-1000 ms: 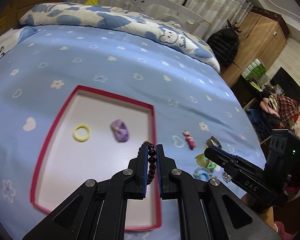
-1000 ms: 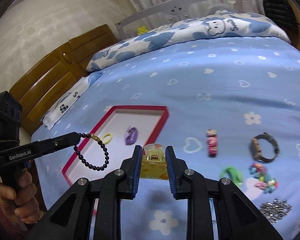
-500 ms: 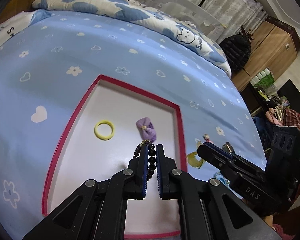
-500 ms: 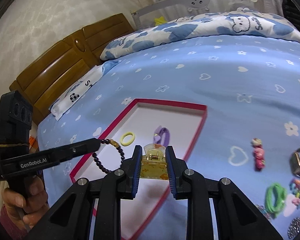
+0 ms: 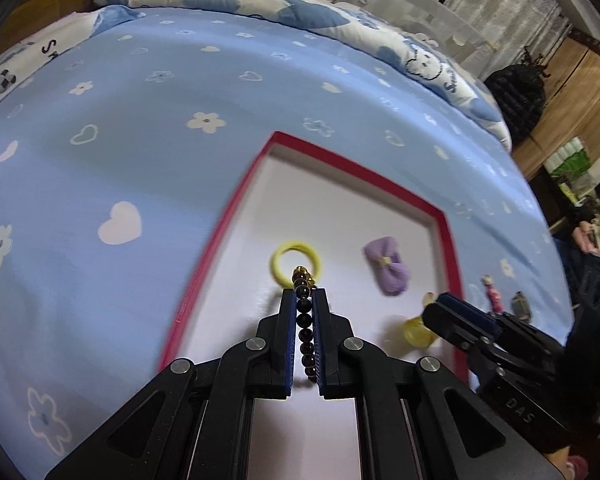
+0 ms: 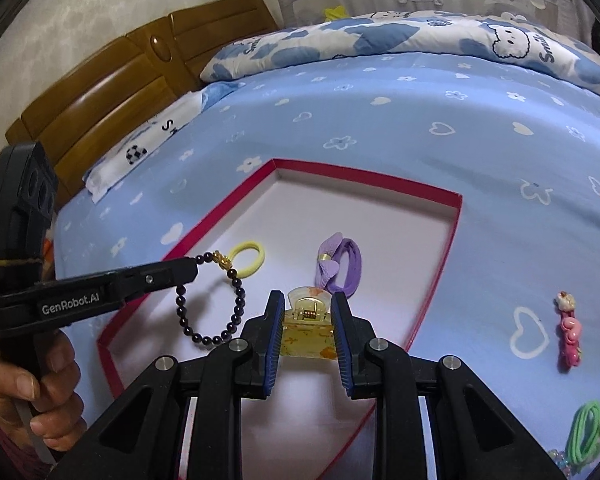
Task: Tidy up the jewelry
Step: 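Carry the bracelet and claw clip into the tray and open both tools, then grasp the pink figure hair clip with the left tool while the right tool grasps the silver watch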
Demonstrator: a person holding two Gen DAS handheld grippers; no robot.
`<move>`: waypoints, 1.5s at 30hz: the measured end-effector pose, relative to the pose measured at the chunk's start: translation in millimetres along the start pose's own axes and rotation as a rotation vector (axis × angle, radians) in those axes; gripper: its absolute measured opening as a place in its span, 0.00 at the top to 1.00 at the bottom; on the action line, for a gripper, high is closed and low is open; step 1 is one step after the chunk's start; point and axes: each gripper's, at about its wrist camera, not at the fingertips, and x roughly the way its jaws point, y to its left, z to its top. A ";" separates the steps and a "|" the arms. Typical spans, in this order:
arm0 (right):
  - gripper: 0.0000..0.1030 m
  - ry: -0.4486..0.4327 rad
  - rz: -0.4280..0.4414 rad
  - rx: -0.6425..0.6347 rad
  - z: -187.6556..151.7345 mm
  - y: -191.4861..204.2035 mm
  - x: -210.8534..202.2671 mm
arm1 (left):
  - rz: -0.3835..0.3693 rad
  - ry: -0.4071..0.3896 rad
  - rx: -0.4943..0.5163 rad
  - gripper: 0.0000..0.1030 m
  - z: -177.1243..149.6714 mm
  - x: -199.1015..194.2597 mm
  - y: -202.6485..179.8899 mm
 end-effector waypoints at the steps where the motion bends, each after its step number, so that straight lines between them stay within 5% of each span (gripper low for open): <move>1: 0.77 0.004 -0.003 -0.003 -1.2 -0.3 1.9 | 0.006 0.002 0.001 0.94 -1.3 1.3 -0.2; 16: 0.73 0.027 -0.001 -0.014 -4.7 0.1 12.1 | 0.067 0.042 0.010 0.94 -4.7 19.7 0.2; 21: 0.69 0.034 0.010 0.007 -4.1 -3.5 12.7 | 0.073 0.032 -0.003 0.77 -4.4 13.6 1.8; 25: 0.59 0.023 0.019 0.024 -5.2 -4.8 6.7 | 0.075 0.017 0.002 0.76 -6.0 3.9 -0.5; 45: 0.48 -0.155 -0.041 0.168 -33.0 -48.9 -113.4 | -0.027 -0.041 0.033 0.48 -40.0 -68.6 -43.4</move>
